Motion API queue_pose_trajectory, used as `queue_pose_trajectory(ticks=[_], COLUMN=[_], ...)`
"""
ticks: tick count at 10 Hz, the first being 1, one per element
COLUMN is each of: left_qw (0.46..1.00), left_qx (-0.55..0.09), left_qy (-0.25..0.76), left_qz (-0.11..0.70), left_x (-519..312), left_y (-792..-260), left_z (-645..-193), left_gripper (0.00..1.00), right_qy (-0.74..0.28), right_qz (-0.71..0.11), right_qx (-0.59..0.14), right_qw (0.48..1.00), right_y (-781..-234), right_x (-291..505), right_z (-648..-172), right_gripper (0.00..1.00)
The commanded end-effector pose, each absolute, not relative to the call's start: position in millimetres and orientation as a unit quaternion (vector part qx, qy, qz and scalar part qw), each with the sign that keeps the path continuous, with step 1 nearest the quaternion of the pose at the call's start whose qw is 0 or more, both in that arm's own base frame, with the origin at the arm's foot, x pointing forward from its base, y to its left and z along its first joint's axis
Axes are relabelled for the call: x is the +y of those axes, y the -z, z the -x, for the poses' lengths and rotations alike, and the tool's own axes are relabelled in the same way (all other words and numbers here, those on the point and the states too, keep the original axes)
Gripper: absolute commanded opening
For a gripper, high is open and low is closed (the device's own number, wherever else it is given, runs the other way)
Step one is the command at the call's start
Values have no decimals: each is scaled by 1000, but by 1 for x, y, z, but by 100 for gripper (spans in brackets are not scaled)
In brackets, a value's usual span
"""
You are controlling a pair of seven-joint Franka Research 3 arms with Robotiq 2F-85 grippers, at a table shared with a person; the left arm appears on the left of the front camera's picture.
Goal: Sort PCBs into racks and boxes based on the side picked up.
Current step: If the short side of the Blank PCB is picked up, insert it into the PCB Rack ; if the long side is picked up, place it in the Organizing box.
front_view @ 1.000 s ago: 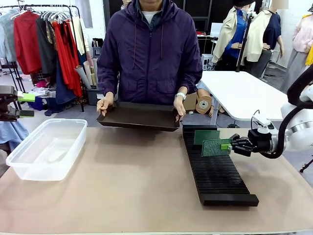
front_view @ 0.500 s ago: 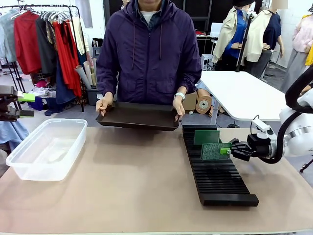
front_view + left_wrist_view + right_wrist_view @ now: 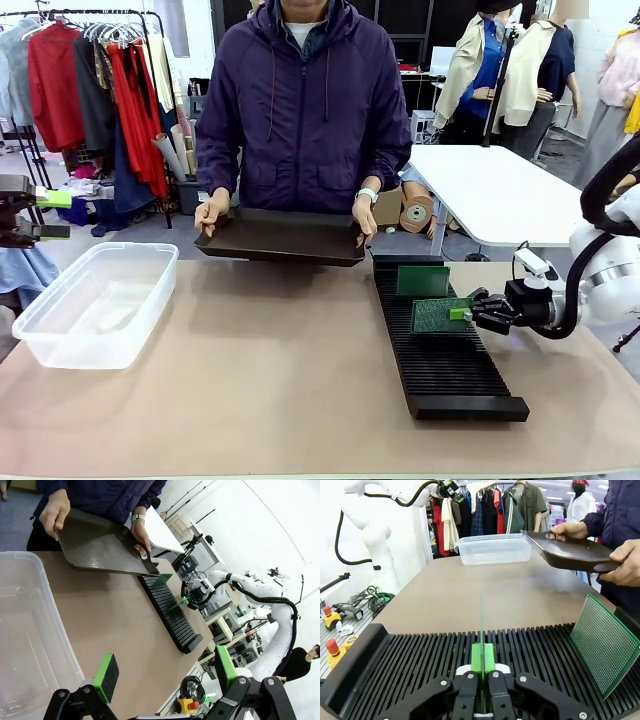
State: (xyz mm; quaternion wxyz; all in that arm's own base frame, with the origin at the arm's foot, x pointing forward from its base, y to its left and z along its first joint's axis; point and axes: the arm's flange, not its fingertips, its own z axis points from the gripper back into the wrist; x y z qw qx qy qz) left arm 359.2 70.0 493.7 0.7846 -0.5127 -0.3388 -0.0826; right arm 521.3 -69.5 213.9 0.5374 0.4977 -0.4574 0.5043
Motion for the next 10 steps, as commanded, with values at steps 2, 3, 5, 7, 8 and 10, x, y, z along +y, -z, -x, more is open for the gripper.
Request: queue_pose_trajectory(ticks=[2, 3, 5, 7, 8, 10], left_qw=[781, 781, 781, 781, 781, 781], left_qx=[-341, -341, -341, -341, -341, -341], left_qy=[83, 83, 83, 83, 83, 83], left_qz=[517, 517, 517, 517, 517, 517], left_x=[70, 70, 70, 70, 70, 70], left_y=[-495, -495, -495, -495, -495, -495], left_z=[-358, -358, -358, -358, -358, -358], left_gripper=[100, 100, 100, 100, 100, 100], right_qy=[-507, -507, -507, -503, -498, -499], right_qz=[-482, -481, -479, -477, -482, -482], right_qx=[-471, -472, -470, -472, -474, -471], right_qw=[538, 538, 541, 546, 543, 545], right_y=[-208, -208, -208, -206, -206, -206], right_x=[-67, -66, -66, -65, -65, -64], right_z=[-520, -520, -521, -523, -523, -523], right_gripper=[0, 0, 0, 0, 0, 0])
